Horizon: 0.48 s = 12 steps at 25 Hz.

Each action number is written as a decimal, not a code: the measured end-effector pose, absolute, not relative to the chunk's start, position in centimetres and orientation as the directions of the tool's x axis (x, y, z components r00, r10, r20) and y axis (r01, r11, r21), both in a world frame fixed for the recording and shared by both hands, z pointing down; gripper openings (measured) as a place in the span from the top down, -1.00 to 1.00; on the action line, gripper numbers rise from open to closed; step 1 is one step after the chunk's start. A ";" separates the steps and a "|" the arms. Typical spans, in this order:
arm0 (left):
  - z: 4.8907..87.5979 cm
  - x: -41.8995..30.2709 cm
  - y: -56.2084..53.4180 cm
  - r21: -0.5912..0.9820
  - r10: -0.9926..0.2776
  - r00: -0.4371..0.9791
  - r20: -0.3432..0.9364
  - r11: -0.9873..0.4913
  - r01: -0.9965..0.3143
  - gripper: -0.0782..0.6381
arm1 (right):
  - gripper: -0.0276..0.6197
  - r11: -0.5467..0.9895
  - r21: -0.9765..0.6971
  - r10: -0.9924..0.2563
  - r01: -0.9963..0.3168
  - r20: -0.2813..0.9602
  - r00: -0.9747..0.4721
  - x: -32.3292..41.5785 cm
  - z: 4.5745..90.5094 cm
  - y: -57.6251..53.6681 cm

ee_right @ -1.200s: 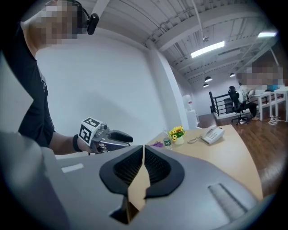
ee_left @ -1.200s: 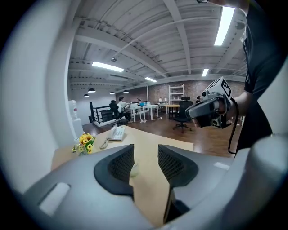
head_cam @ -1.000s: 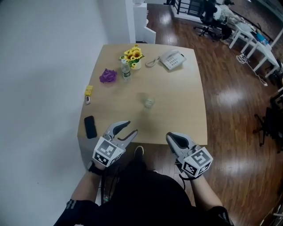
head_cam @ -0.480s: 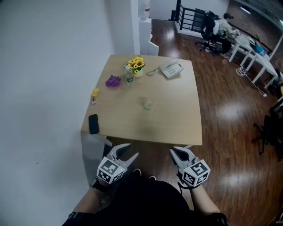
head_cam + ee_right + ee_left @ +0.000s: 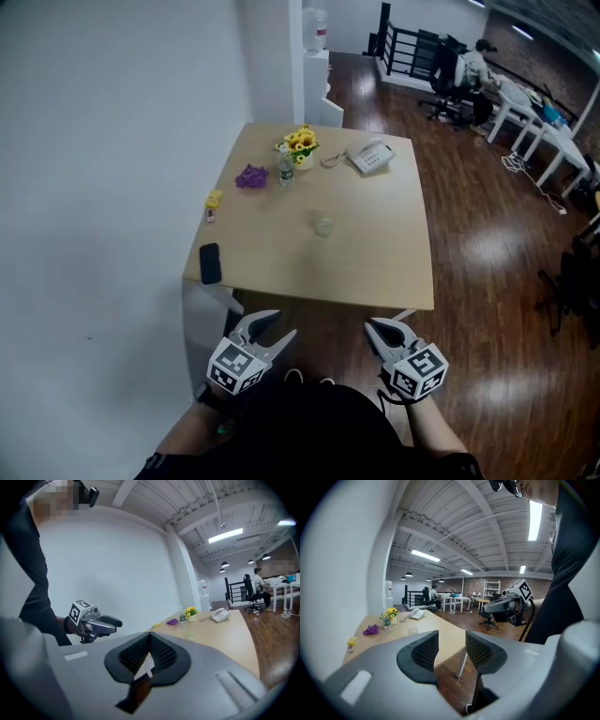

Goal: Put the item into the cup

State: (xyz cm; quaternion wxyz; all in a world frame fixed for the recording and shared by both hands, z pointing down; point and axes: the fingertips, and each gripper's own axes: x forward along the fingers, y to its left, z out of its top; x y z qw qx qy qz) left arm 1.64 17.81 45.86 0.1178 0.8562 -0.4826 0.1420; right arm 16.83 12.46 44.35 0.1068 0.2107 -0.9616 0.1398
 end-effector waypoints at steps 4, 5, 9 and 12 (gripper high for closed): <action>45.7 0.3 18.4 0.057 -0.798 0.491 0.349 -0.505 -0.861 0.30 | 0.89 0.876 -0.214 -0.377 -0.431 0.253 -0.891 15.4 43.8 13.4; 45.7 0.0 18.4 0.057 -0.800 0.492 0.344 -0.505 -0.861 0.30 | 0.89 0.878 -0.210 -0.376 -0.430 0.255 -0.891 15.1 43.8 13.5; 45.6 -0.9 18.4 0.057 -0.798 0.501 0.335 -0.514 -0.856 0.30 | 0.89 0.876 -0.200 -0.381 -0.439 0.271 -0.884 14.4 43.7 13.8; 45.7 -1.6 18.2 0.063 -0.797 0.505 0.331 -0.515 -0.855 0.30 | 0.89 0.876 -0.189 -0.387 -0.443 0.273 -0.881 14.0 43.7 13.7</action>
